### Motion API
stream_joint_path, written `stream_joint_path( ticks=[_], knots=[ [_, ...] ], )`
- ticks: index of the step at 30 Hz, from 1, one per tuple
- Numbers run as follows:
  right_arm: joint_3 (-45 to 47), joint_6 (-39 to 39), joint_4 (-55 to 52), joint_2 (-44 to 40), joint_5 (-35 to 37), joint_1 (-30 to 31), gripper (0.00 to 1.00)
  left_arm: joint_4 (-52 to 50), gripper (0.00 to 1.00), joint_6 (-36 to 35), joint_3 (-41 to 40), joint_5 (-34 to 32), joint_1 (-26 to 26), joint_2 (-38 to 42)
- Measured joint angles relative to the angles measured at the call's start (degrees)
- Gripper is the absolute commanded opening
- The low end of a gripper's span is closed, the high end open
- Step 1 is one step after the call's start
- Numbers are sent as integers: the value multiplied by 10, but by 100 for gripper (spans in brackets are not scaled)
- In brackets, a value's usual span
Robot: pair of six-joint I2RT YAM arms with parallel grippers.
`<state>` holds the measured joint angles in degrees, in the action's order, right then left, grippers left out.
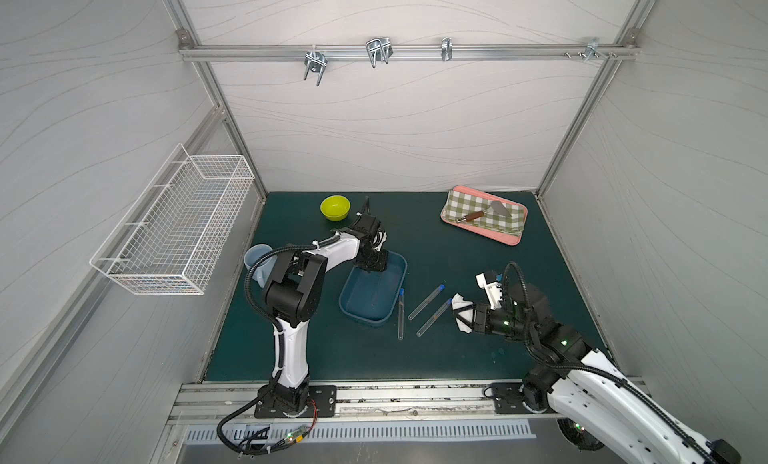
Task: Wipe the exteriors of test tubes
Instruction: Place the test tube in the storage box.
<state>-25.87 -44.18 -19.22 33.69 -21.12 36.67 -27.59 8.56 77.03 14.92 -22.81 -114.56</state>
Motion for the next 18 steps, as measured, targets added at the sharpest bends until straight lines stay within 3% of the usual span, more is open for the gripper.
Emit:
stream_joint_path(
  ticks=[12,18],
  knots=[
    [0,0,-3,1,7,-1,20,-15,35,-10,11,-11,0,3],
    [-4,0,-4,28,15,-22,21,-23,37,-7,12,-8,0,52]
  ],
)
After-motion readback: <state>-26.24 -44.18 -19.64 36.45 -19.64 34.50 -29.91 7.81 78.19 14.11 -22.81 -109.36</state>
